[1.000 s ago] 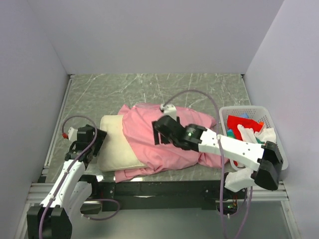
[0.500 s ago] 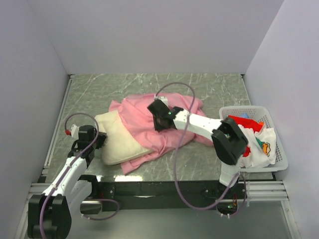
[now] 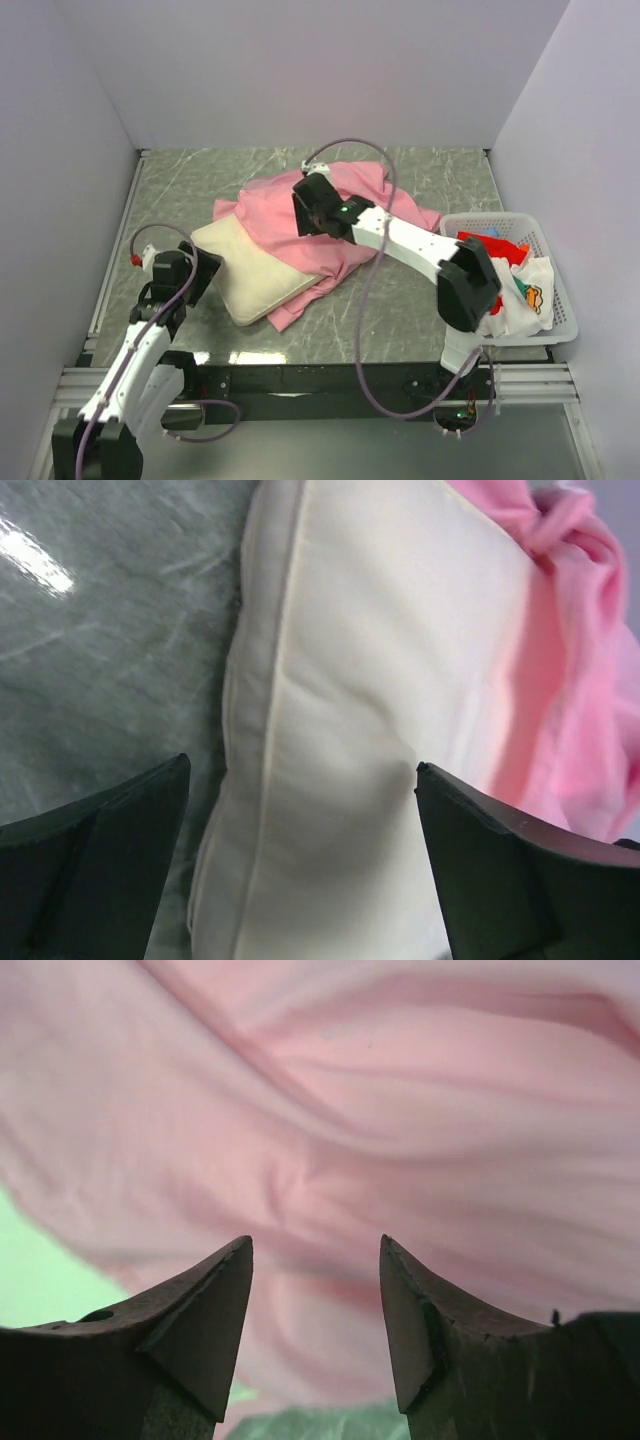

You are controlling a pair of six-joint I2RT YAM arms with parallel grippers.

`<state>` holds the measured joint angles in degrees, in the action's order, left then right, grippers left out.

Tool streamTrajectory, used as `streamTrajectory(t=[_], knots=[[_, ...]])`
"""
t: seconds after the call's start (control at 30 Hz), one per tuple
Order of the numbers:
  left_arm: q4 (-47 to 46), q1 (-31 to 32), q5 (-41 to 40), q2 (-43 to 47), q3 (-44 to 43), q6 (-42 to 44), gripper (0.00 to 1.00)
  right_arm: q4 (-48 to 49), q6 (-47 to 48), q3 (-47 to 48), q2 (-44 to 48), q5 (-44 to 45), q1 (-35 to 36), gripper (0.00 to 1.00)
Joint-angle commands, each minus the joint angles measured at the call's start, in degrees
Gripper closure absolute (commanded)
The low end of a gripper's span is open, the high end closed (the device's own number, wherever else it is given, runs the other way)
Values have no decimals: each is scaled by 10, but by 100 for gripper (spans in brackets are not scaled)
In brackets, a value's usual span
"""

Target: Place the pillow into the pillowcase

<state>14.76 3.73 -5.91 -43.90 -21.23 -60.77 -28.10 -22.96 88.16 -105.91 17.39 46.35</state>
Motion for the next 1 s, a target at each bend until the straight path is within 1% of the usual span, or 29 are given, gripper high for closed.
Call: streamTrajectory(t=[0.0,0.1,0.2,0.23,0.27,0.37,0.4,0.47,0.5,0.53,0.57,0.6,0.63,0.67,0.73,0.77,0.83,0.87,0.93,0.97], knots=[[57,12,46,71,20,-6,1,23,15,-43,111,-2,11,38],[59,32,73,107,46,-13,1,25,13,-90,156,-4,24,38],[41,74,76,137,77,-28,1,40,17,-143,199,-14,49,38],[31,102,76,144,88,-34,0,42,17,-155,213,-10,59,38],[18,116,74,149,108,-51,1,45,23,-168,218,1,78,38],[-12,164,61,140,134,-79,1,42,21,-205,223,30,112,38],[-19,181,42,127,137,-82,1,45,19,-226,223,38,115,38],[-54,188,32,106,144,-82,5,53,6,-256,221,45,117,38],[-63,189,24,99,145,-80,7,56,2,-265,218,73,117,38],[-70,189,19,90,139,-77,12,60,-1,-274,216,88,116,38],[-73,189,13,74,135,-76,22,72,-2,-294,216,108,113,37],[-75,189,8,66,131,-73,29,82,2,-305,215,130,107,37],[-75,189,5,59,121,-66,40,95,6,-315,217,127,101,37],[-74,189,5,49,117,-66,58,123,14,-334,218,122,96,37],[-80,189,9,46,112,-64,72,149,20,-347,216,111,84,37],[-79,189,9,47,110,-65,84,159,22,-347,213,105,81,38],[-77,189,10,50,103,-66,88,170,28,-347,196,94,79,39],[-75,189,9,53,99,-66,96,180,30,-347,192,91,79,42],[-72,189,11,55,86,-63,99,187,29,-346,179,96,79,43],[-69,189,9,53,79,-61,99,187,29,-340,171,98,77,47]])
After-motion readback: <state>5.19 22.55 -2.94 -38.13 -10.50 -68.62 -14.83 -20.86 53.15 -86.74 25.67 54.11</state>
